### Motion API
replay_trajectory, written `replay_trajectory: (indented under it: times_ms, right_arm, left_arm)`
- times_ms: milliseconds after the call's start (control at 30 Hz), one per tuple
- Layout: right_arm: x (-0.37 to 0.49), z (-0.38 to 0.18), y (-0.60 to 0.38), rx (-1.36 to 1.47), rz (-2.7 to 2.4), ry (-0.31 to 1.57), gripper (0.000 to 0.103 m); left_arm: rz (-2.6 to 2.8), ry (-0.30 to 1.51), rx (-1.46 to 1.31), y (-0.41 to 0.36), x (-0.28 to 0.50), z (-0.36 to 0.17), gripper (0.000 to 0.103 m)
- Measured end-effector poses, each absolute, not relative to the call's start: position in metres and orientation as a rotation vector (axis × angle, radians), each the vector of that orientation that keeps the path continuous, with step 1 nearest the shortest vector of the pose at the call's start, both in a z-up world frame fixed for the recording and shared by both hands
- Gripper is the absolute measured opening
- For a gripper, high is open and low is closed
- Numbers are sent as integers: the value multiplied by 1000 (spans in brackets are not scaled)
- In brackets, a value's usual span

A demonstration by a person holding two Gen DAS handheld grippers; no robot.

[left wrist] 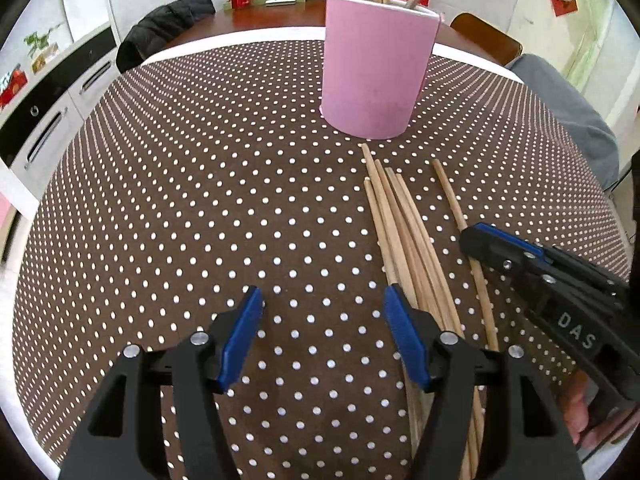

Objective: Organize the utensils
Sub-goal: 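Lower the right gripper onto a wooden chopstick in the pile and close, then close the left gripper on a chopstick from the pile while the right gripper holds its own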

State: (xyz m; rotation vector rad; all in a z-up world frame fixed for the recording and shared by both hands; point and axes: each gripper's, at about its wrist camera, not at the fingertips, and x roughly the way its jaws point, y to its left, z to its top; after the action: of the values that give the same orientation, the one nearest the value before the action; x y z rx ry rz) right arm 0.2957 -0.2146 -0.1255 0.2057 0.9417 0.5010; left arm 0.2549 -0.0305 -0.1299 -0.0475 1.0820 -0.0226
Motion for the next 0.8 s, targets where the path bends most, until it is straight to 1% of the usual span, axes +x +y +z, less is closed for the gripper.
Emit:
replay_trajectory:
  times_ms: [267, 433, 533, 800]
  right_arm:
    - [295, -125, -214, 206, 501, 942, 11]
    - [296, -125, -214, 207, 502, 942, 11]
    - [296, -125, -214, 205, 502, 942, 11]
    - [296, -125, -214, 207, 502, 942, 11]
  left_arm:
    - [-51, 1087, -62, -26, 243, -133, 64]
    - [-33, 1084, -60, -28, 244, -134, 68]
    - [-10, 1093, -70, -26, 249, -135, 74]
    - [17, 1112, -82, -23, 256, -134, 75]
